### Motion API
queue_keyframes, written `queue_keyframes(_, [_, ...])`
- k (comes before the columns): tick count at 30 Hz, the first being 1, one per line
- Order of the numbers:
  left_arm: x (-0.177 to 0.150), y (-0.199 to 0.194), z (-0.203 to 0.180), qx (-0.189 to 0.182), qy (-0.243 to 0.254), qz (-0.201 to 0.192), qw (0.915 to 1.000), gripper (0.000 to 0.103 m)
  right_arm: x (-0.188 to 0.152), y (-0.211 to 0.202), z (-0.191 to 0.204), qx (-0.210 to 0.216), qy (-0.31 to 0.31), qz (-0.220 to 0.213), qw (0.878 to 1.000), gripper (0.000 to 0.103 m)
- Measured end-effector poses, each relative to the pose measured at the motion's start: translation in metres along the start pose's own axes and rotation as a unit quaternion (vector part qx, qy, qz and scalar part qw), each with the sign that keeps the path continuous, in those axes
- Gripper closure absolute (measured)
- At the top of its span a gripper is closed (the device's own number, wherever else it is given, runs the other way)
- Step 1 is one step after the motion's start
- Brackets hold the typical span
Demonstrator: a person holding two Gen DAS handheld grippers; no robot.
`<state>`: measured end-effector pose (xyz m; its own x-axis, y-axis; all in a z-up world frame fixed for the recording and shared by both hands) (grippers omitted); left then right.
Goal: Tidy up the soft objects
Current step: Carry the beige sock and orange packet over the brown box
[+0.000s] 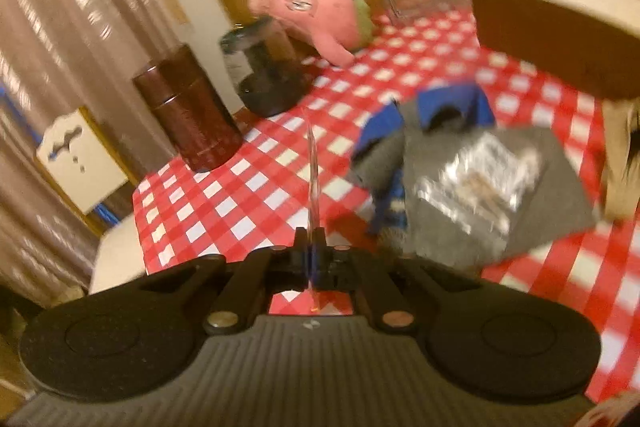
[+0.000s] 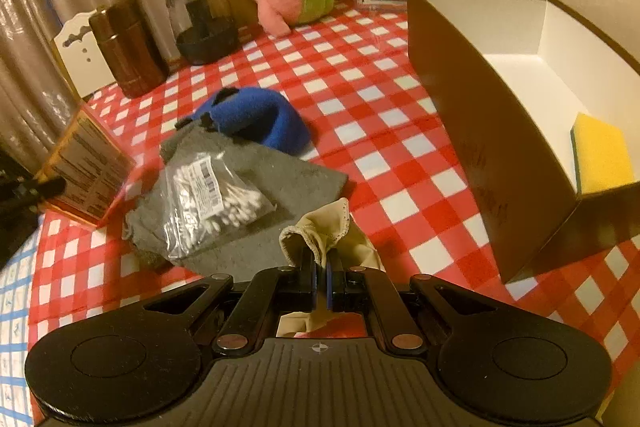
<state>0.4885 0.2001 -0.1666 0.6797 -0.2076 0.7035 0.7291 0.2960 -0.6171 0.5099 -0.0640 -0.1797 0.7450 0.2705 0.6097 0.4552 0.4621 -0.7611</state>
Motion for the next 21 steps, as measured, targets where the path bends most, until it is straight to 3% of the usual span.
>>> queue_keyframes(4, [0.012,-0.012,0.014,-0.023,-0.068,0.008,0.9974,0.102,0.006,-0.009,-0.001,0.0,-0.005,-0.013,1.0,0.099])
queue_keyframes(9, [0.019,-0.027,0.025,-0.059,-0.142,0.023,0.9878,0.102,0.015,-0.022,-0.005,0.003,-0.003,-0.031,1.0,0.099])
queue_keyframes(21, [0.065,-0.055,0.006,-0.094,-0.145,-0.002,0.9849,0.102,0.04,-0.054,-0.018,-0.002,-0.004,-0.064,0.998,0.099])
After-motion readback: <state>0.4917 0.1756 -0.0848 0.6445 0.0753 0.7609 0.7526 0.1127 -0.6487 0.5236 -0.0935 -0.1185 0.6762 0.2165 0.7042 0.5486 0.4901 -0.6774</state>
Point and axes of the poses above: each gripper's, at about its wrist camera, not at the fingertips, and y roughly the way its jaws point, z to its left, x to its top, the point moved 7 cm from there along y, roughly the way its jaws point, and after that the axes turned 2 degrees about -y, right-handed, at the moved point
